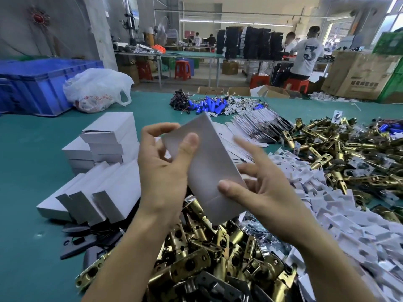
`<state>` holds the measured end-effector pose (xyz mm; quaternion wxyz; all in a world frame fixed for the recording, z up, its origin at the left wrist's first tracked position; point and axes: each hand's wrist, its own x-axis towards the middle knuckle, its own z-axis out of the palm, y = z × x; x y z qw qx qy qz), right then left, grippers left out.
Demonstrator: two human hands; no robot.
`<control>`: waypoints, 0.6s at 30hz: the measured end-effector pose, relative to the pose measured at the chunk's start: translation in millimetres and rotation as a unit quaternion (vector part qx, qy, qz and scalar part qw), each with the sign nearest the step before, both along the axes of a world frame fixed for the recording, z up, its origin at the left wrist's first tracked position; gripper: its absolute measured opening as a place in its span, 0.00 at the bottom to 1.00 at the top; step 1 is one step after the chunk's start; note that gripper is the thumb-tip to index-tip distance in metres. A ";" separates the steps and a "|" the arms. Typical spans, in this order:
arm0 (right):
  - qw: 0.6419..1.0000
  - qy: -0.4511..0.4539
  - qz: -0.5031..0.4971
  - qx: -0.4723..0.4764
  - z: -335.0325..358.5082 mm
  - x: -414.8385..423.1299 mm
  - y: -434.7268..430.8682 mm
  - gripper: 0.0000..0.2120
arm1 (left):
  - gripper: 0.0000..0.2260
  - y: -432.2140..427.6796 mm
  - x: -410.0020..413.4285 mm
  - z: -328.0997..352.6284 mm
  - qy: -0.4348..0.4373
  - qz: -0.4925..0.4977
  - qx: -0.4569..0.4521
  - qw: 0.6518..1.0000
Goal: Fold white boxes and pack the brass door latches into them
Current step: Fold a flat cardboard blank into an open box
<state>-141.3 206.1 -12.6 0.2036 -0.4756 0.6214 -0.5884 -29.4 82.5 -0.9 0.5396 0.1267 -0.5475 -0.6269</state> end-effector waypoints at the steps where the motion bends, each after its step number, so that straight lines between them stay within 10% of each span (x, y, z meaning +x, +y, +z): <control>1: 1.000 -0.004 0.011 -0.001 -1.9 0.6 -2.1 0.26 | 0.14 -1.8 0.0 1.1 0.017 -0.008 0.039 0.999; 8: 0.997 -0.008 -0.075 -0.036 -0.1 -13.5 6.0 0.19 | 0.15 -10.8 5.0 0.0 -0.073 -0.059 0.015 0.995; 18: 0.952 0.272 -0.141 -0.027 6.5 -18.6 15.3 0.29 | 0.32 -13.7 10.8 -8.7 -0.371 -0.072 -0.155 0.913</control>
